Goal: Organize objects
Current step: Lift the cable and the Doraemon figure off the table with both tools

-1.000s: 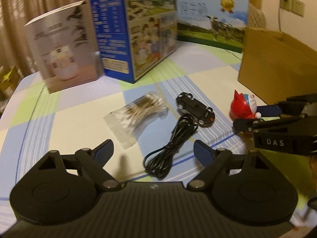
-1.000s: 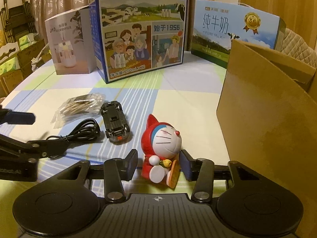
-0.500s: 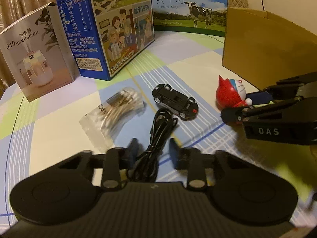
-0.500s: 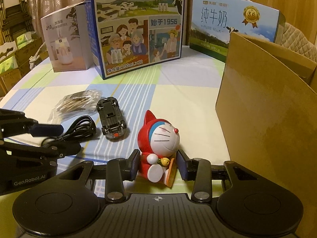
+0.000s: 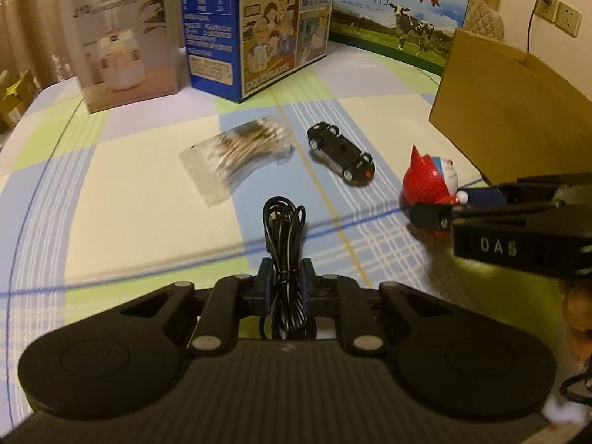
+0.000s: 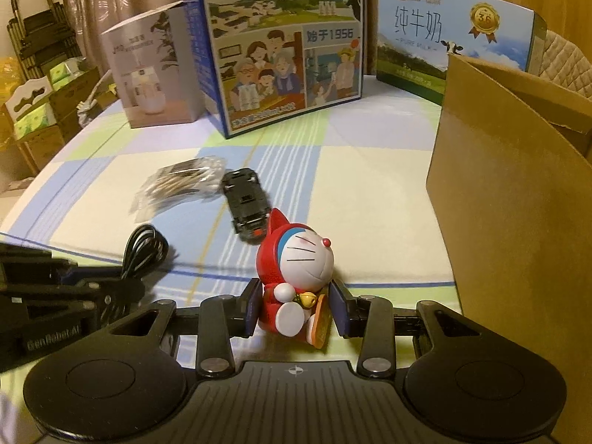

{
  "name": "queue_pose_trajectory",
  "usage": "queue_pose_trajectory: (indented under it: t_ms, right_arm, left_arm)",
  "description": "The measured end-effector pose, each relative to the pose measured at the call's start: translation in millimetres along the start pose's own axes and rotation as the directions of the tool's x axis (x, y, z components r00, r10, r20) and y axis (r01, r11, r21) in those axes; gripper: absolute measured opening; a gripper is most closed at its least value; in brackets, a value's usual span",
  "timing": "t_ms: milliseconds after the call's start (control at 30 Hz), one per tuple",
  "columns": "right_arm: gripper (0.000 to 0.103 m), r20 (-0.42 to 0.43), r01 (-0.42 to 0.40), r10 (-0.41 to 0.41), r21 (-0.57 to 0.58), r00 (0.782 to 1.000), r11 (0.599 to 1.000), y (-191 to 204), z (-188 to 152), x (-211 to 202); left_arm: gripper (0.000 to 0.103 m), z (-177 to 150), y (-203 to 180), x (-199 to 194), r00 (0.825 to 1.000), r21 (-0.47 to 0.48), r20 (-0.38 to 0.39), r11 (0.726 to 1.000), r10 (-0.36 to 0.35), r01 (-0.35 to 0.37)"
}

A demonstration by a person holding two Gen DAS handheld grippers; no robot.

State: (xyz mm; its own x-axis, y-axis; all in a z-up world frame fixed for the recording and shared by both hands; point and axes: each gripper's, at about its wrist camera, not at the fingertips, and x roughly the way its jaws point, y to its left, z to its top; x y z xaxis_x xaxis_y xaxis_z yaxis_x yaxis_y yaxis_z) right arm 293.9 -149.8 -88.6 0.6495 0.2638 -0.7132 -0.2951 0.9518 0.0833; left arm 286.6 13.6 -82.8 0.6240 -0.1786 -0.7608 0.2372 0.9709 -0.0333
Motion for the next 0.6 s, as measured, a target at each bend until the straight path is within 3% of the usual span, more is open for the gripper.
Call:
queue_pose_trajectory:
  t_ms: [600]
  right_arm:
    - [0.036, 0.028, -0.064, 0.062, 0.041, 0.998, 0.997, 22, -32, -102]
  left_arm:
    - [0.011, -34, -24, -97, 0.996, -0.141, 0.08, 0.99, 0.043, -0.031]
